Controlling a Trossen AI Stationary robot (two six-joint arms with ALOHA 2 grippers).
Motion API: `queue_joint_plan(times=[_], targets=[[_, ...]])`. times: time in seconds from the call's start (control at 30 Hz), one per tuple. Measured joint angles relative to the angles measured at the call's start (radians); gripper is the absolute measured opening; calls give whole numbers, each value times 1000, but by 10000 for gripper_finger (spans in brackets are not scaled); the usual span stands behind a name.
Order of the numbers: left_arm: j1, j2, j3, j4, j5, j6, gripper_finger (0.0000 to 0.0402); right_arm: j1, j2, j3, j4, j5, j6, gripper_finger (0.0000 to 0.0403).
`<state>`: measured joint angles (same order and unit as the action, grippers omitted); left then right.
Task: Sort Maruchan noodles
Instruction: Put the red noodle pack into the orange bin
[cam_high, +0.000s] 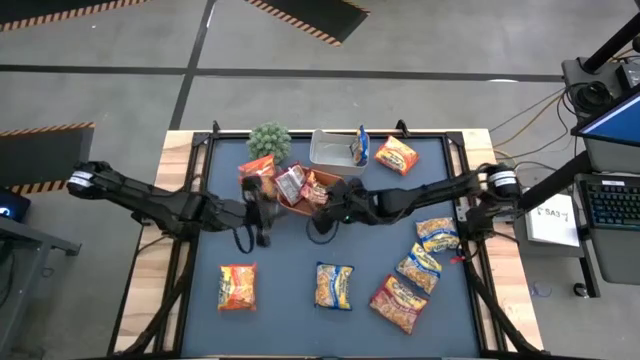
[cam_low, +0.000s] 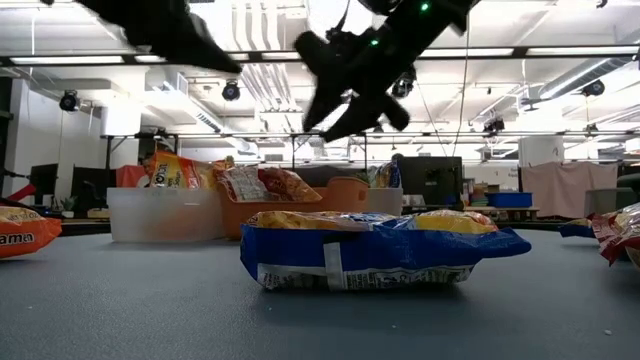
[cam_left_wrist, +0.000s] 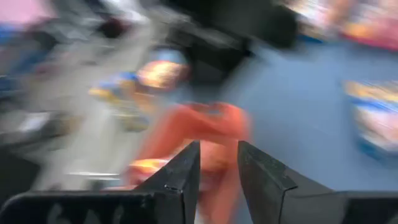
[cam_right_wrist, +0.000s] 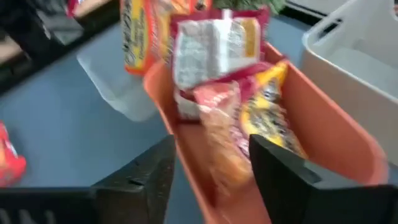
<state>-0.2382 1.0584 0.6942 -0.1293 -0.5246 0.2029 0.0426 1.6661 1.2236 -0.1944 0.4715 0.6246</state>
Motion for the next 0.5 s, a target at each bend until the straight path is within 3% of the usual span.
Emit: queue_joint_plan(times=[0.1, 0.27, 0.5], targets=[[2, 61, -19, 5, 79, -3, 79, -22, -43, 0, -75, -35, -44, 134], [22, 205, -59, 51, 29, -2, 55, -65, -49, 0, -66, -148, -110, 30], [88, 326, -56, 149, 0, -2, 7, -125, 7, -2, -62, -194, -130, 9]])
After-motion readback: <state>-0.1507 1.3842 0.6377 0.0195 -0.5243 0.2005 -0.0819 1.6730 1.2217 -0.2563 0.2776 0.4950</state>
